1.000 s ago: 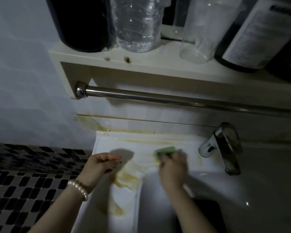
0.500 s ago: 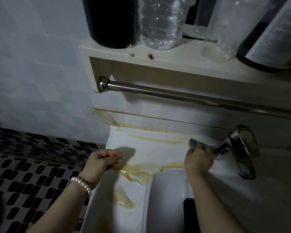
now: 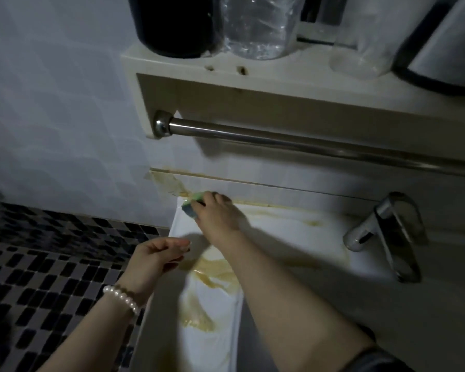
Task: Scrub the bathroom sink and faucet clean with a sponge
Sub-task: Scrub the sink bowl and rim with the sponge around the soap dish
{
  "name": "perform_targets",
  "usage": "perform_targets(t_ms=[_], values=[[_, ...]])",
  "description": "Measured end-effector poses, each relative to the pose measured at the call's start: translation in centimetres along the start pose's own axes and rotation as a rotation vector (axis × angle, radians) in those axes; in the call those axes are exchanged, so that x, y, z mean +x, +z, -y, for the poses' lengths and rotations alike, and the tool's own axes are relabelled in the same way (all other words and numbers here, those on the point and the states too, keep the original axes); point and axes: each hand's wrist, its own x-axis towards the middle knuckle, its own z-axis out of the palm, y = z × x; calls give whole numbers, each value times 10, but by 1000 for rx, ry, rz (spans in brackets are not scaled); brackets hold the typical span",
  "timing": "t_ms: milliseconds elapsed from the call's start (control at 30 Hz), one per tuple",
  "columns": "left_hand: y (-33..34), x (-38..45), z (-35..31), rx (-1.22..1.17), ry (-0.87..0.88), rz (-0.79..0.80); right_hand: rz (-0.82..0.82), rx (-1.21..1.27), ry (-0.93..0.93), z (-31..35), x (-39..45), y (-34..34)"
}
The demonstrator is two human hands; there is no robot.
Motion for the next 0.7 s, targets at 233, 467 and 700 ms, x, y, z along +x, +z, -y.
perform_targets(t_ms=[233, 467, 700], values=[[30, -1, 1, 16, -31, 60, -226, -40, 529, -107, -98, -6], [36, -9, -9, 69, -31, 66, -108, 154, 963, -145, -130, -4], [-14, -14, -6, 122, -100, -147, -61, 356, 328, -1, -78, 16]])
